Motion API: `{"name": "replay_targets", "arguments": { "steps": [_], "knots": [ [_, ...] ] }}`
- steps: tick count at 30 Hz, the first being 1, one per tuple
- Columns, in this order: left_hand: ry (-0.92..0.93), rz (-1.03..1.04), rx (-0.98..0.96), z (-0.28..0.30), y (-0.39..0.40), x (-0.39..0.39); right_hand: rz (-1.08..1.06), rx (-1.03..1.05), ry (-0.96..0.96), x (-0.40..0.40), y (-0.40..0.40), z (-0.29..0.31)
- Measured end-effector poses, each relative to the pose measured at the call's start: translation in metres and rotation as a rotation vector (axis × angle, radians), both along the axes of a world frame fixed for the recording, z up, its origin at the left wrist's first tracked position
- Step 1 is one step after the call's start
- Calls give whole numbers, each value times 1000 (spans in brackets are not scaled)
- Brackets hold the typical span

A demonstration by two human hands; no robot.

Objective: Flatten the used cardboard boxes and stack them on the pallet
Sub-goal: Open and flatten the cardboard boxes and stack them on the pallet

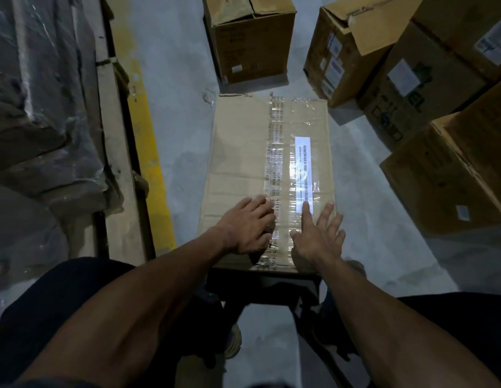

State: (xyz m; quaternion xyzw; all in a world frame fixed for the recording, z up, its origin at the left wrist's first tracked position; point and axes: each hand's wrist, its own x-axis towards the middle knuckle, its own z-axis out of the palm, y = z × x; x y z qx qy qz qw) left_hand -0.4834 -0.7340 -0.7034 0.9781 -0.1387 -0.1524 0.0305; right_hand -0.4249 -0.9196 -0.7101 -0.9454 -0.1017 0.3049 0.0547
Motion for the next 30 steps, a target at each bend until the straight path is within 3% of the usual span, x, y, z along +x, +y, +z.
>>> {"name": "replay_targets", "arguments": {
  "steps": [4, 7, 10, 12, 16, 19, 24, 27, 30],
  "knots": [
    [-46, -319, 218, 10, 12, 29, 4, -7, 6, 3, 3, -3],
    [-105, -388, 211, 40, 13, 48, -12, 6, 32, 10, 4, -2],
    [-202, -347, 138, 74, 26, 51, -21, 13, 45, 13, 6, 1],
    [-213, -290, 208, 96, 44, 44, -23, 11, 57, 13, 6, 4],
    [14, -127, 489, 121, 80, 17, -18, 31, 81, 13, 6, 9],
    [197, 71, 544, 111, 99, 1, -17, 29, 78, 12, 6, 10],
    [305, 605, 196, 50, 105, -25, -16, 30, 59, 11, 7, 8],
    [277, 961, -163, 9, 84, -29, -17, 38, 44, 10, 7, 6],
    [166, 1184, -395, -21, 65, -31, -18, 52, 32, 9, 5, 5]
  ]
}}
